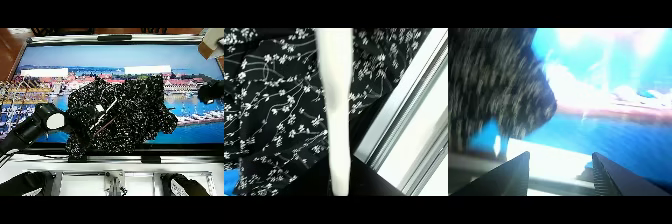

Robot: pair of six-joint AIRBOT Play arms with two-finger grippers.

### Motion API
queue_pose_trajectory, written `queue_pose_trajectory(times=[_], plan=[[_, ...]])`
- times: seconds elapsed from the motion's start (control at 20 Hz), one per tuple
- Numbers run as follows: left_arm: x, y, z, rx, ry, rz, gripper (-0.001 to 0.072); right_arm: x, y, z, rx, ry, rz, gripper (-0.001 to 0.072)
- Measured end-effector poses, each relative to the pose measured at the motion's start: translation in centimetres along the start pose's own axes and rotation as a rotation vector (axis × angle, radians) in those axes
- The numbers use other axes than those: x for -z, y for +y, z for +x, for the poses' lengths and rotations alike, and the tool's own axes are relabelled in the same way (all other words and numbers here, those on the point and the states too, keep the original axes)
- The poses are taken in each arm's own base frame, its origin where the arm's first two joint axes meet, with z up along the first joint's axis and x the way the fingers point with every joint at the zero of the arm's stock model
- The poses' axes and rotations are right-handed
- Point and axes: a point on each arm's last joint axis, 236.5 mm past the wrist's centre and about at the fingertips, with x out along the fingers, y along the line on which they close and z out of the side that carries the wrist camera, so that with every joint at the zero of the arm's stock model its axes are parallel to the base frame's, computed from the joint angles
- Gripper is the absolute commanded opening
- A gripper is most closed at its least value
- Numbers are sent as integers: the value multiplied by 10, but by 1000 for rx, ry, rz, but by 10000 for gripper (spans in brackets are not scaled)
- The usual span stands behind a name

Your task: Fold the shirts.

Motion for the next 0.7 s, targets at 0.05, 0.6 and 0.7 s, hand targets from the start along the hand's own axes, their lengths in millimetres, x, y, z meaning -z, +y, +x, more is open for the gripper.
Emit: queue_pose_trajectory(times=[0.05, 0.6, 0.7], plan=[[3, 1, 0, -1, 10, 12, 46, -3, 12, 9, -74, 6, -154, 491], [27, 3, -1, 10, 110, 129, 46, -44, 66, 82, -317, -79, -1032, 491], [27, 3, -1, 10, 113, 138, 46, -53, 75, 89, -320, -97, -1082, 491]])
